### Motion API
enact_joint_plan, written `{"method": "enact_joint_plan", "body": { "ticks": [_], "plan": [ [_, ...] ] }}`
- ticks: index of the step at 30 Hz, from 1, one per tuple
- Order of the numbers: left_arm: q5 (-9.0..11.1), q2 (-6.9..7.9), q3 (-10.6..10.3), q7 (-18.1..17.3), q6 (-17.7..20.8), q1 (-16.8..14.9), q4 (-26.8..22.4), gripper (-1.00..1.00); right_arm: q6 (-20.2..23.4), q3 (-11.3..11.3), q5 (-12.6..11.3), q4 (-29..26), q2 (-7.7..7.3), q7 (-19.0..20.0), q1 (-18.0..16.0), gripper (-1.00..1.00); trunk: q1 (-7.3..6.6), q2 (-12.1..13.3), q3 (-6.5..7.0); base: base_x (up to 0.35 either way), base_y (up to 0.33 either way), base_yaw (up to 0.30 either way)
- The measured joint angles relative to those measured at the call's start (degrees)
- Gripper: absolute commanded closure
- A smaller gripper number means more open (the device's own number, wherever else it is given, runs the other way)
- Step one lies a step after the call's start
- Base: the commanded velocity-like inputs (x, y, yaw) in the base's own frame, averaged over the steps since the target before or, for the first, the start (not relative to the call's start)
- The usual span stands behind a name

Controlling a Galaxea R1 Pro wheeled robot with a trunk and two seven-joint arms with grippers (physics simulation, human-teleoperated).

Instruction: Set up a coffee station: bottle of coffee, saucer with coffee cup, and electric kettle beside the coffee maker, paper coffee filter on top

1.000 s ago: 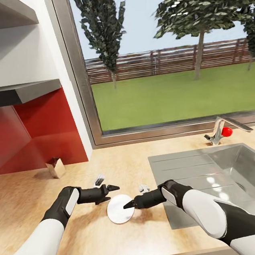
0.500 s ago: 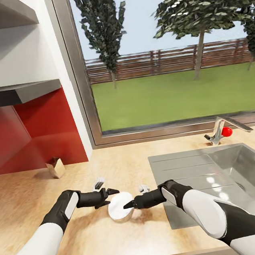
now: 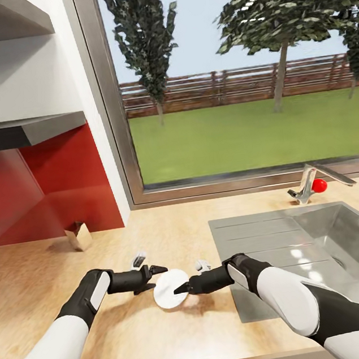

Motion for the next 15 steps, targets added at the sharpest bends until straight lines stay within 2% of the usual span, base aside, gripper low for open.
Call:
{"method": "enact_joint_plan", "body": {
  "ticks": [4,15],
  "plan": [
    [0.7,0.03,0.0,0.0,0.0,0.0,0.0,-1.0,0.0,0.0,0.0,0.0,0.0,0.0,0.0,-1.0,0.0,0.0,0.0,0.0,0.0,0.0],
    [0.9,0.1,0.0,0.0,0.0,0.0,0.0,-1.0,0.1,0.0,0.0,0.0,0.01,-0.1,0.0,-1.0,0.0,0.0,-0.01,0.0,0.0,0.0]
  ]
}}
